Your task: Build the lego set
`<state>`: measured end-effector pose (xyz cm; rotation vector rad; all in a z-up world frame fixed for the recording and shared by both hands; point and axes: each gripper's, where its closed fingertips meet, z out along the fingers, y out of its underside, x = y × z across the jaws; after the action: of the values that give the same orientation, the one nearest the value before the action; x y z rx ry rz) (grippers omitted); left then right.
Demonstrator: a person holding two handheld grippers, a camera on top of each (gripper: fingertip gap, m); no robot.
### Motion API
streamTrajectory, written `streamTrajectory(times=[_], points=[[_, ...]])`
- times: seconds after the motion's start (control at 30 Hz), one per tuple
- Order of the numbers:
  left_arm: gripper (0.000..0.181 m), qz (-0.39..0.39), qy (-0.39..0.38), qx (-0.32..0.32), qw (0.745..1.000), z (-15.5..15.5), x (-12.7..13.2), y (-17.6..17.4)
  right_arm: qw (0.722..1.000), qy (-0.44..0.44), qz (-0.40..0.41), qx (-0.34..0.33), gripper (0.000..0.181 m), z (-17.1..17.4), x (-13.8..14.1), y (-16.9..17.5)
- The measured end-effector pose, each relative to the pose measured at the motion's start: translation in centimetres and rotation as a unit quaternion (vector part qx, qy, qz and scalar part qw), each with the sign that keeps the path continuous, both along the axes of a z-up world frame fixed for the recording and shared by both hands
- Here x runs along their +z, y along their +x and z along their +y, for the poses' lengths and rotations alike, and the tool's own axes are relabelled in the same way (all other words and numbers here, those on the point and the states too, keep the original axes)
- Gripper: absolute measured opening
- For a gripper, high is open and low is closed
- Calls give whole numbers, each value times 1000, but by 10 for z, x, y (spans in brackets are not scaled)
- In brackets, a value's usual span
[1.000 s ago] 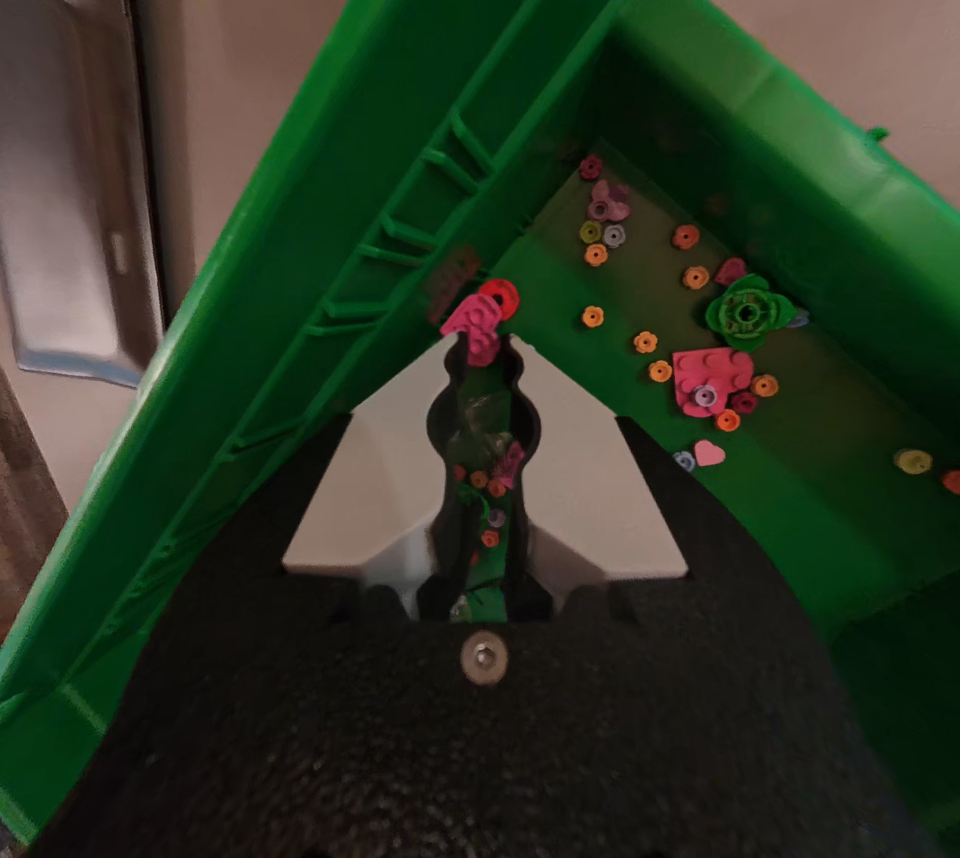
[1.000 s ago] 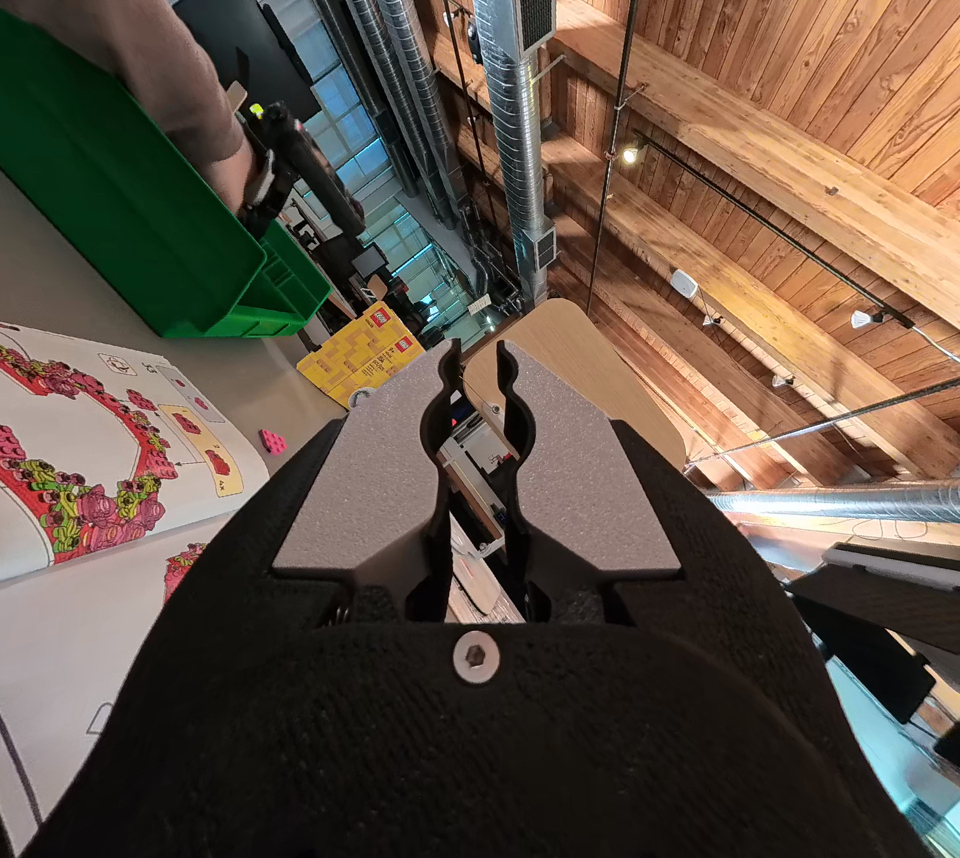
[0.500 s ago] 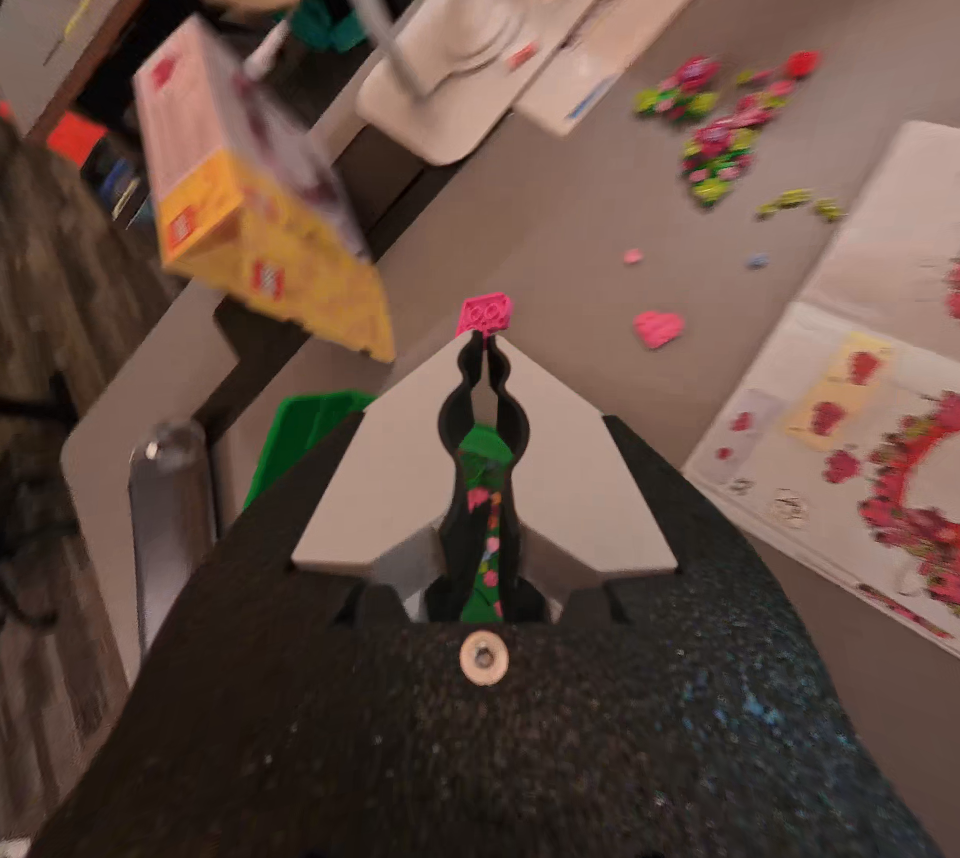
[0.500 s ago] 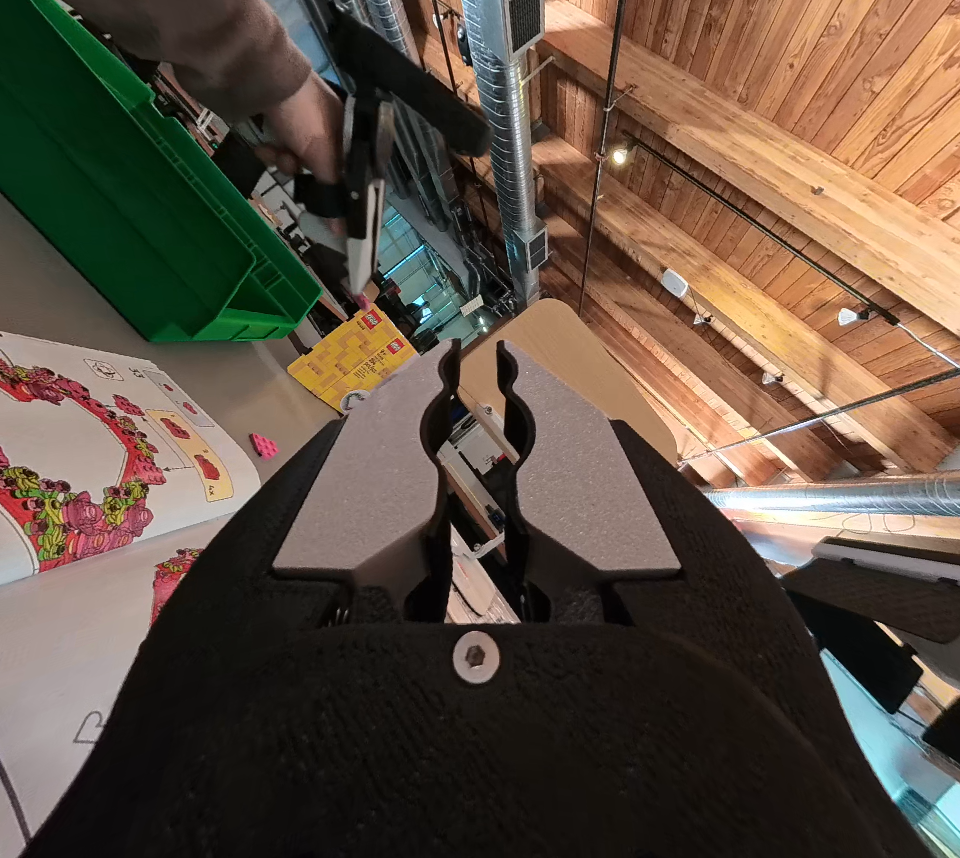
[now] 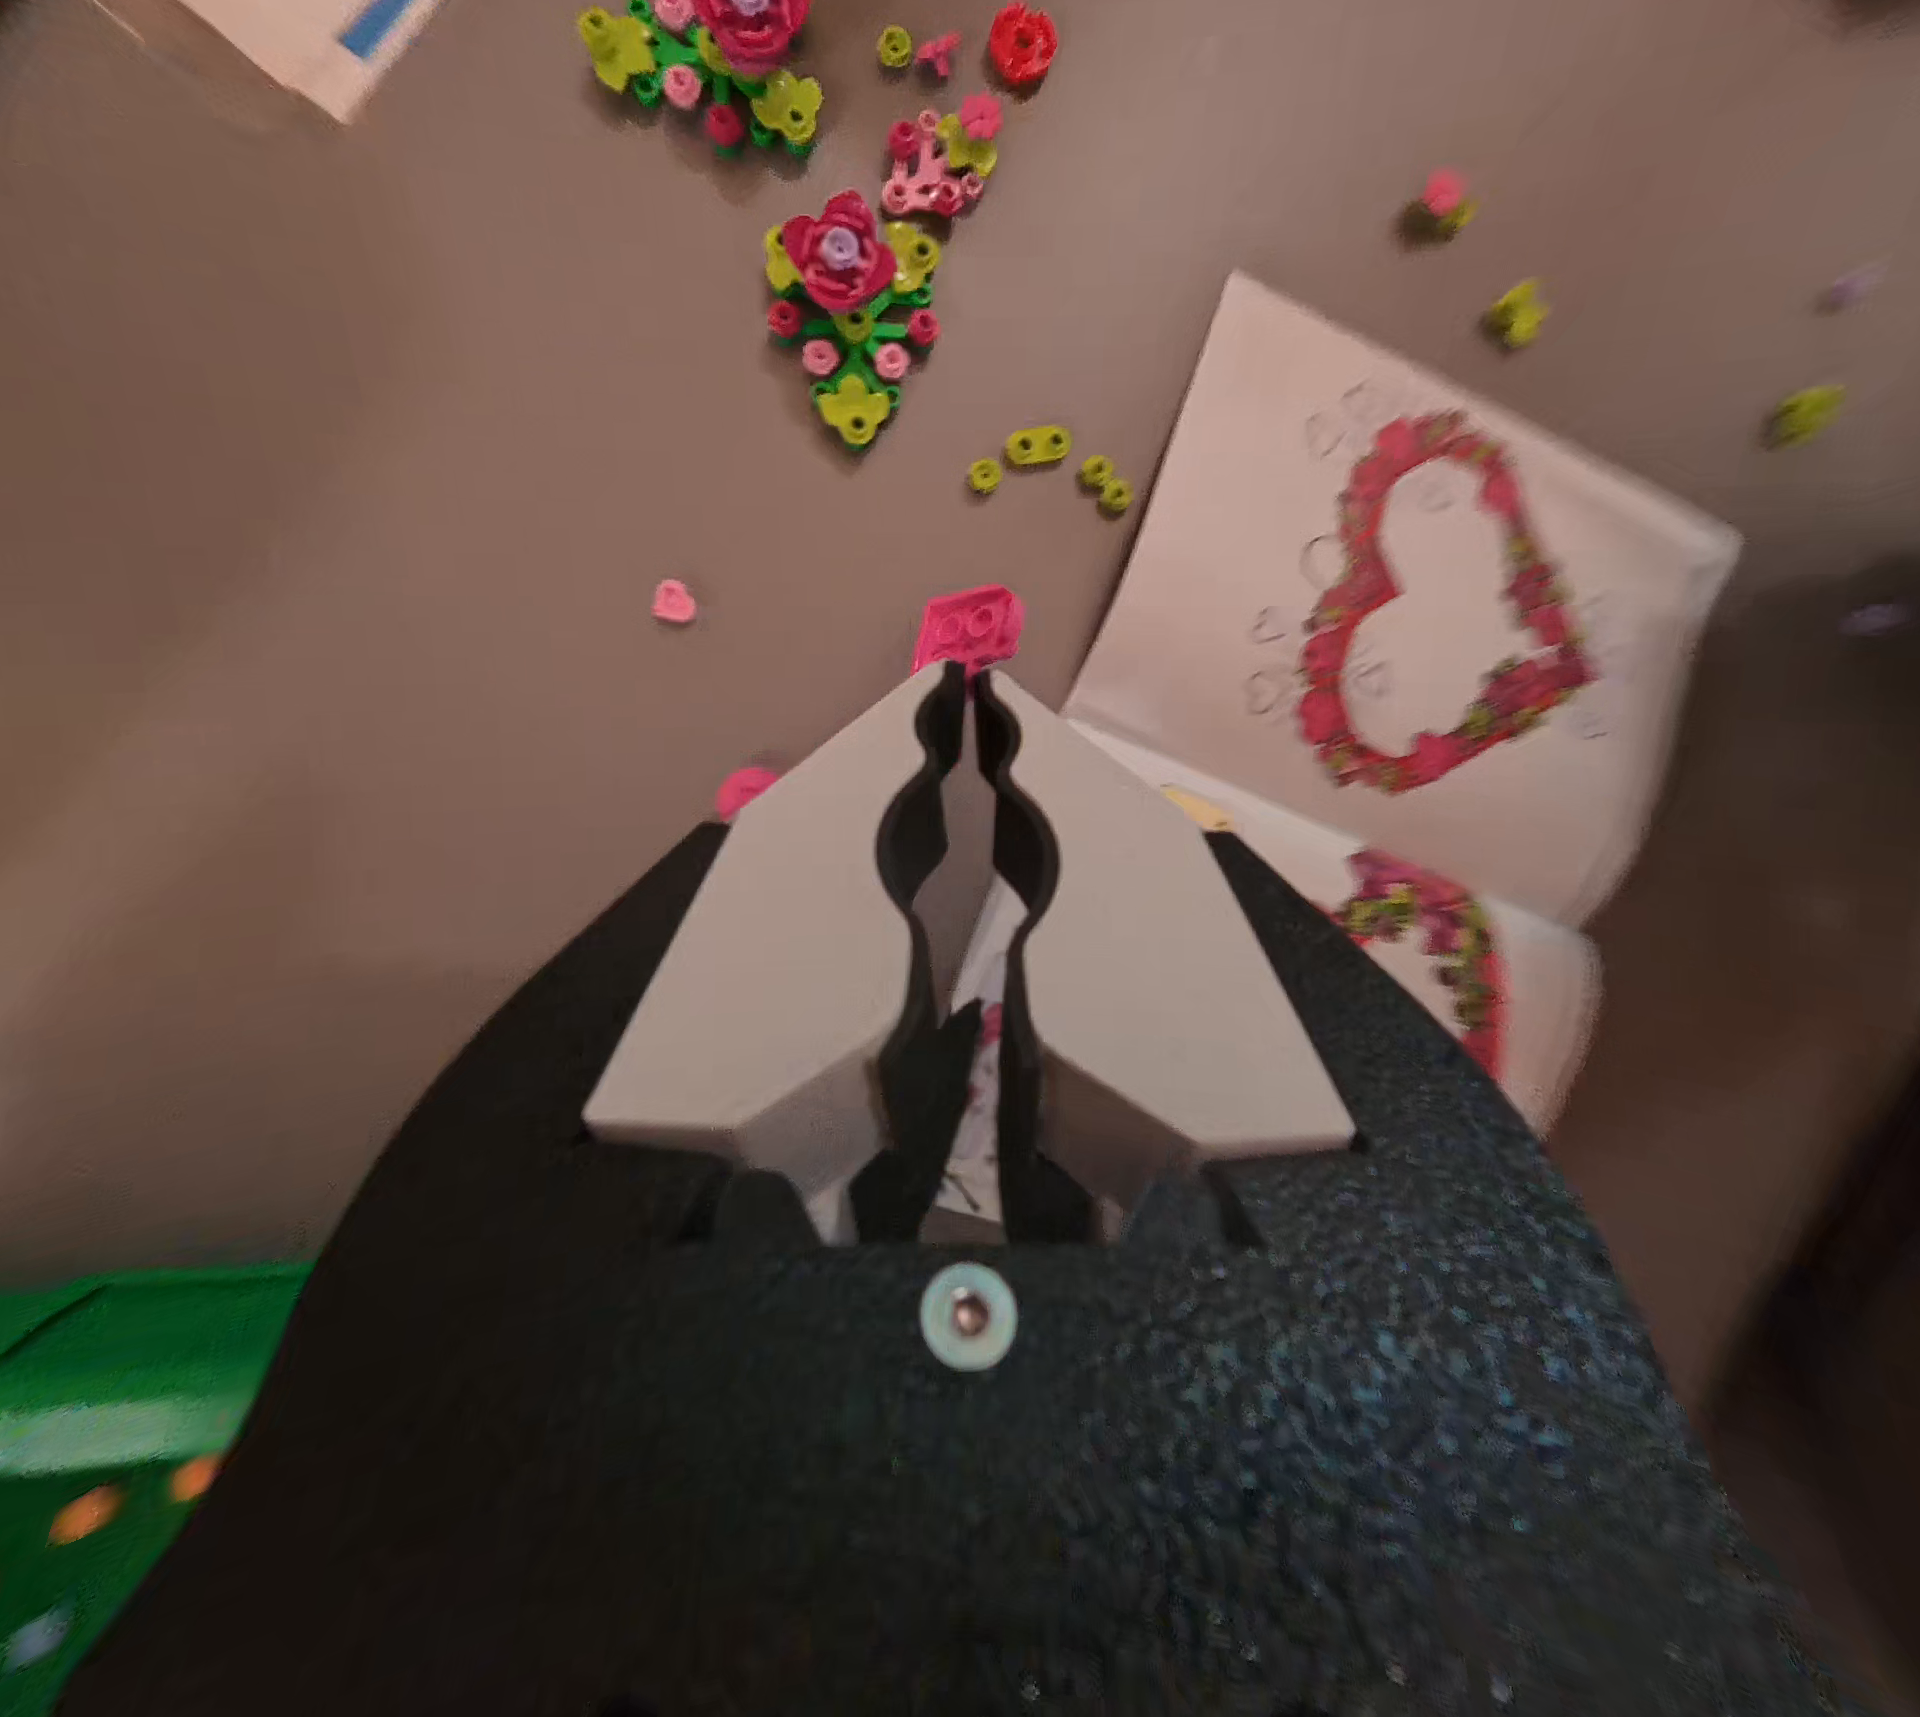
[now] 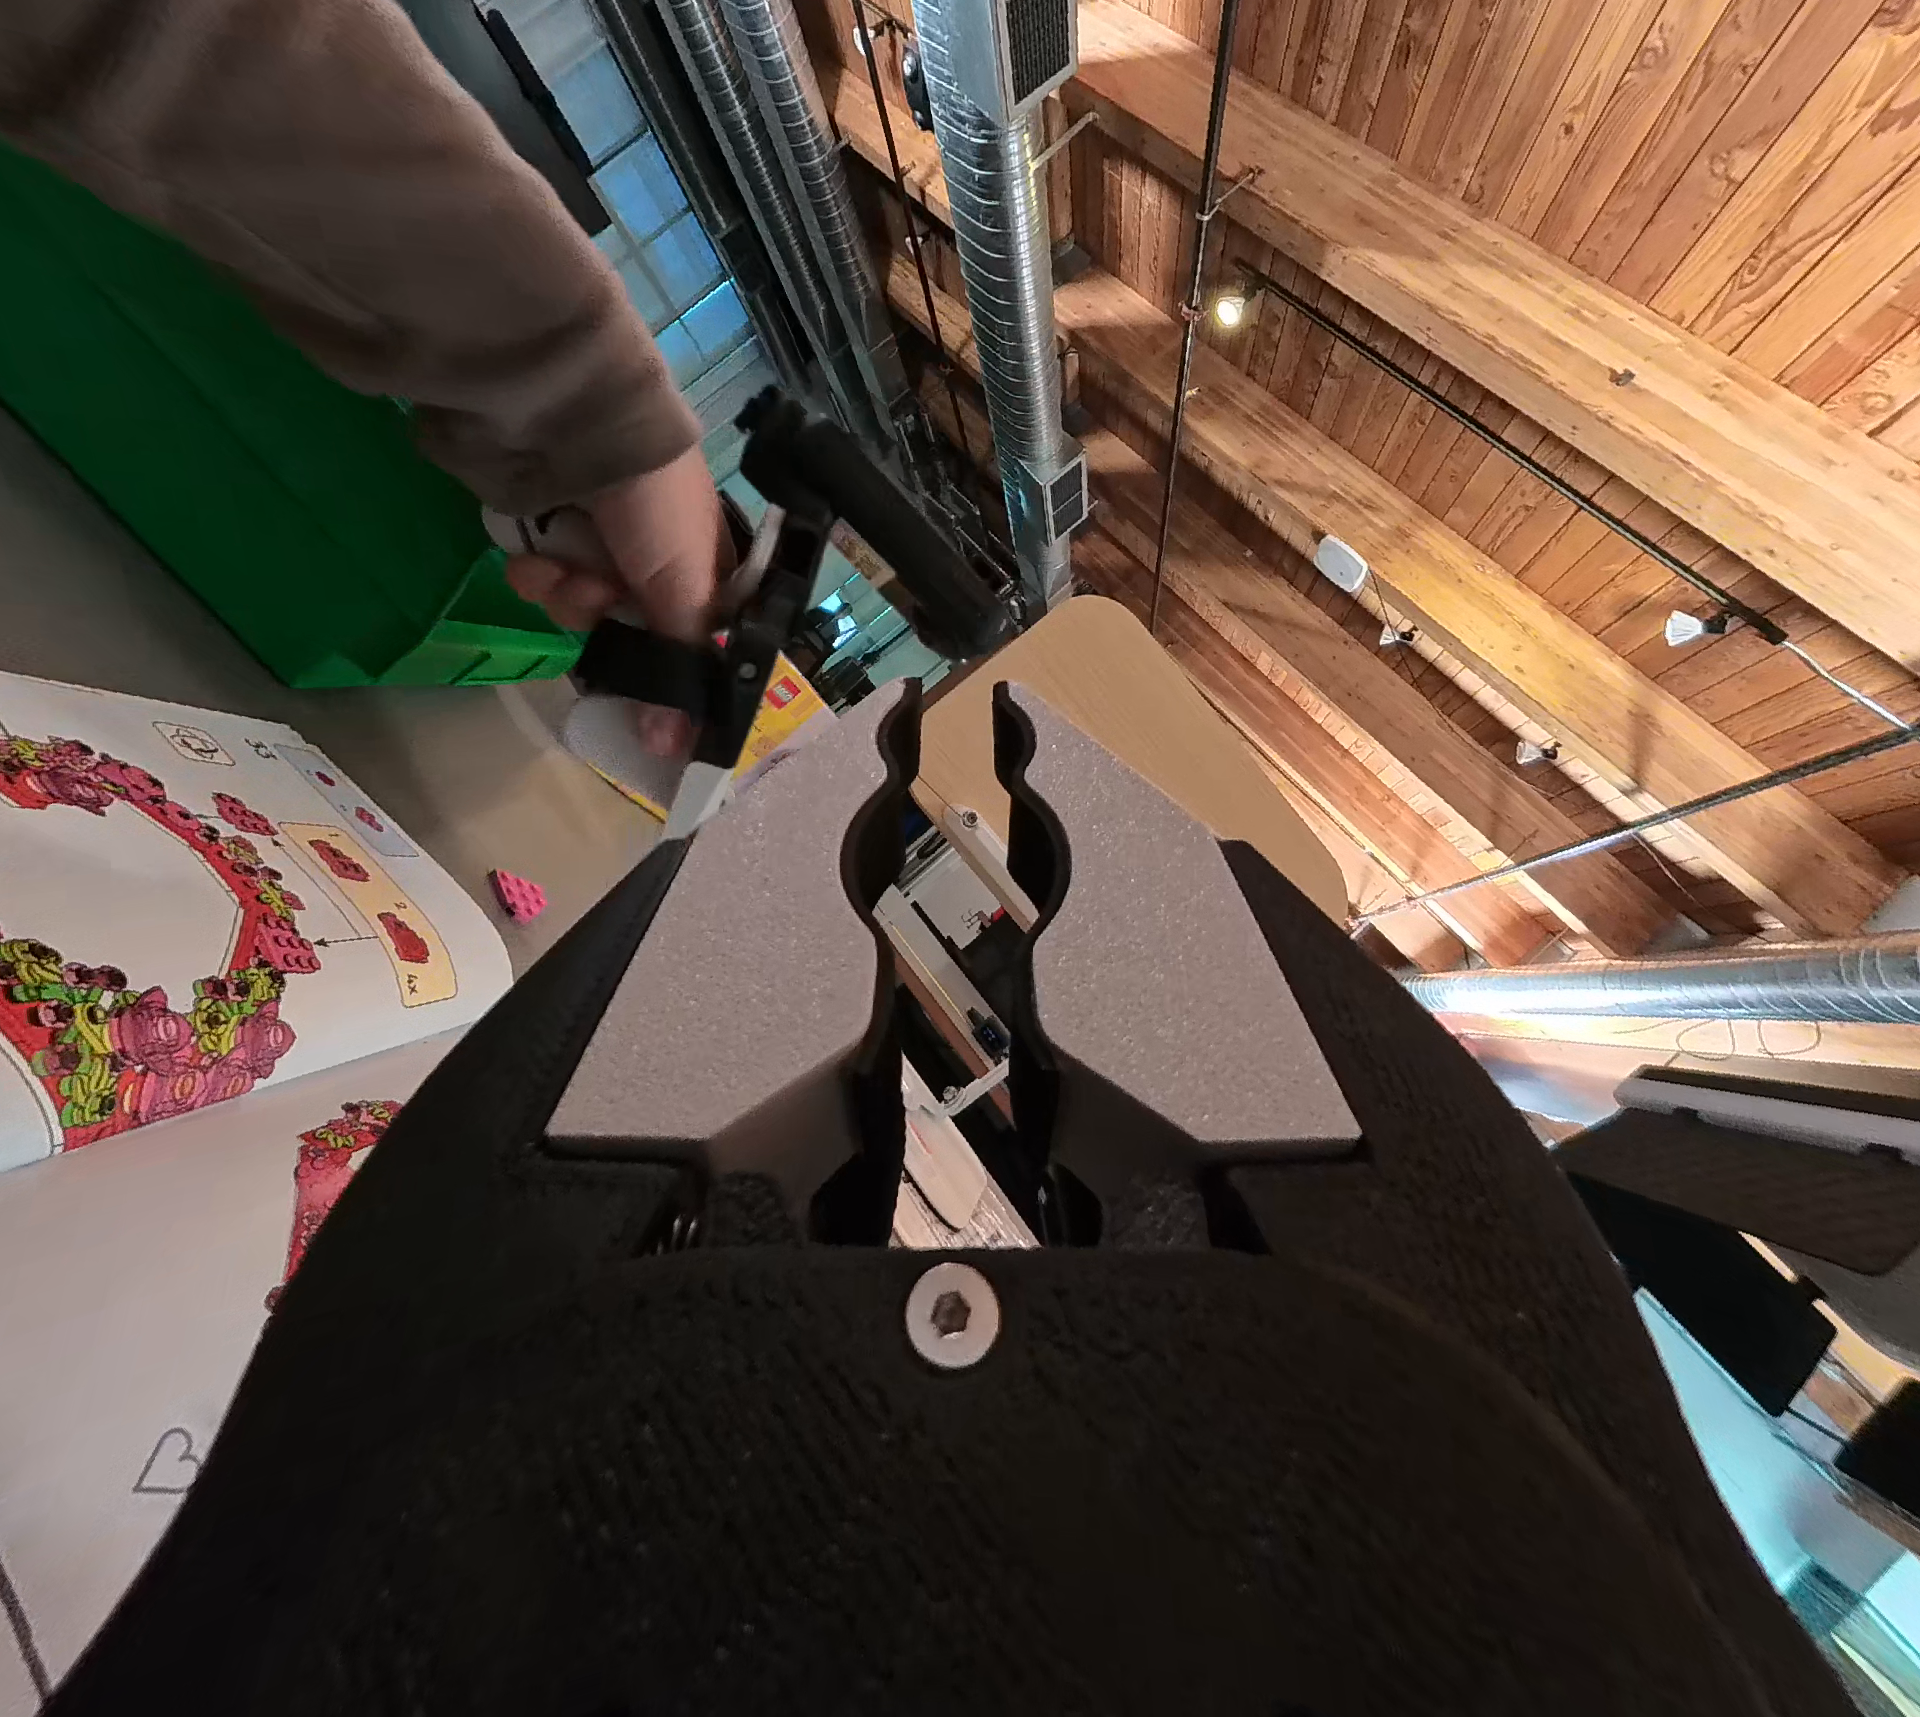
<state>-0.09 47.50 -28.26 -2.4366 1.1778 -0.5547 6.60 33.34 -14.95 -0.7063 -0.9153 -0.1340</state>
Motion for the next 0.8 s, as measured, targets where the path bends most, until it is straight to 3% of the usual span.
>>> streamTrajectory(times=[0.03,0.1,0.2,0.3,0.6,0.8], points=[[0,-21,-45,6,999,-2,1,3,1000,1,0,0,11,0,0,0],[0,-57,-139,7,989,-9,2,8,1000,1,0,1,11,-1,0,0],[0,-105,-304,9,947,-21,-1,14,1000,0,-1,0,11,0,0,0],[0,-110,-373,32,921,-16,-15,12,1000,0,-2,0,11,0,0,-1],[1,-97,-377,87,917,13,-34,0,1000,2,-7,0,11,0,-1,-2],[0,-39,-308,131,942,32,-45,-17,1000,2,-6,1,11,-1,-1,-2]])
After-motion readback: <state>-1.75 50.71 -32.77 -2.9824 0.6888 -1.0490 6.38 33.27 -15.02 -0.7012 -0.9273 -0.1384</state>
